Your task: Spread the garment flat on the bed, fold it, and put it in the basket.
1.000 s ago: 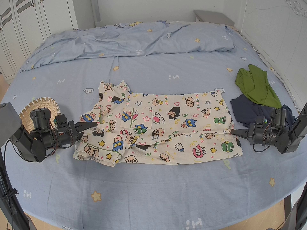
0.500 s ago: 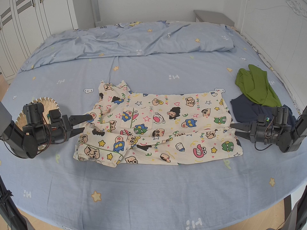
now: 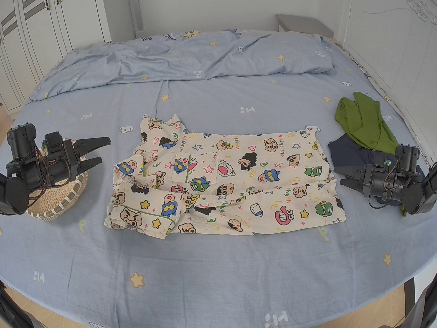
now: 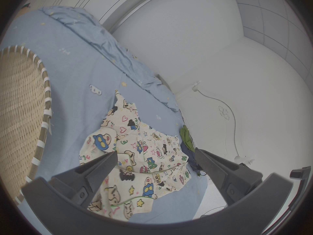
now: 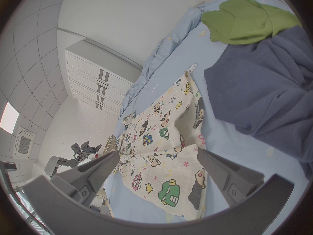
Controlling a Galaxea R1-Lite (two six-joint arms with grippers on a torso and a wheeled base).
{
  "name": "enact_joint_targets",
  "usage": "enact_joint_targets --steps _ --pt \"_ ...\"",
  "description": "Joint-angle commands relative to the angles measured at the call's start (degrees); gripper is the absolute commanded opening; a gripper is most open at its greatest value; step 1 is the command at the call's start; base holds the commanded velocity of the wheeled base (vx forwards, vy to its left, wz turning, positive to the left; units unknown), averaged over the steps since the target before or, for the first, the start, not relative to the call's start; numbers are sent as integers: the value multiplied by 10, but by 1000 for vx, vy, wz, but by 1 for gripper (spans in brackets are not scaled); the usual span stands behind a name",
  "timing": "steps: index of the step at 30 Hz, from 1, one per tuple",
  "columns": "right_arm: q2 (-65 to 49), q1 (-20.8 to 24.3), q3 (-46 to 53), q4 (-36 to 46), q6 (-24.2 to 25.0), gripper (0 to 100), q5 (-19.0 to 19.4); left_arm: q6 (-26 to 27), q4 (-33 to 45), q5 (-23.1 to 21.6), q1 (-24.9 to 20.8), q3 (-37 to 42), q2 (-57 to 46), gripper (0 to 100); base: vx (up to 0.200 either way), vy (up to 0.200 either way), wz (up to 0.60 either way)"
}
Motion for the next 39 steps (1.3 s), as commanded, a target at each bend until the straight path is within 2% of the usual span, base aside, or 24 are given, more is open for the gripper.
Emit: enact_joint_targets --steps 1,2,3,7,11,13,17,21,24,29,31,34,39 --pt "-41 -1 3 -1 15 100 0 -1 25 15 -75 -1 -65 100 0 0 0" --pt "-46 -1 4 -1 18 100 0 -1 30 22 -88 -3 -67 100 0 0 0" --pt "-63 1 2 -2 26 100 0 -1 47 45 -133 -16 -68 100 0 0 0" --pt "-96 6 -5 2 29 100 -1 -2 102 90 -233 -78 -29 100 0 0 0" --pt "-111 20 -9 1 28 100 -4 -2 151 124 -296 -133 23 100 0 0 0" --pt "-114 21 0 -1 28 100 -9 -1 166 125 -304 -155 35 100 0 0 0" --pt "-116 37 21 -6 20 100 -17 1 276 124 -335 -214 41 100 0 0 0" --pt "-118 38 23 -6 20 100 -18 9 335 131 -359 -209 40 100 0 0 0" --pt "-118 38 23 -6 20 100 -18 16 334 136 -362 -176 44 100 0 0 0" --pt "-117 39 24 -7 20 100 -18 22 315 145 -387 -171 84 100 0 0 0" --pt "-118 38 24 -7 20 100 -18 22 310 156 -392 -171 96 100 0 0 0" --pt "-118 37 23 -7 20 100 -18 23 291 201 -399 -178 135 100 0 0 0" --pt "-118 38 23 -7 20 100 -18 23 278 210 -391 -186 153 100 0 0 0"
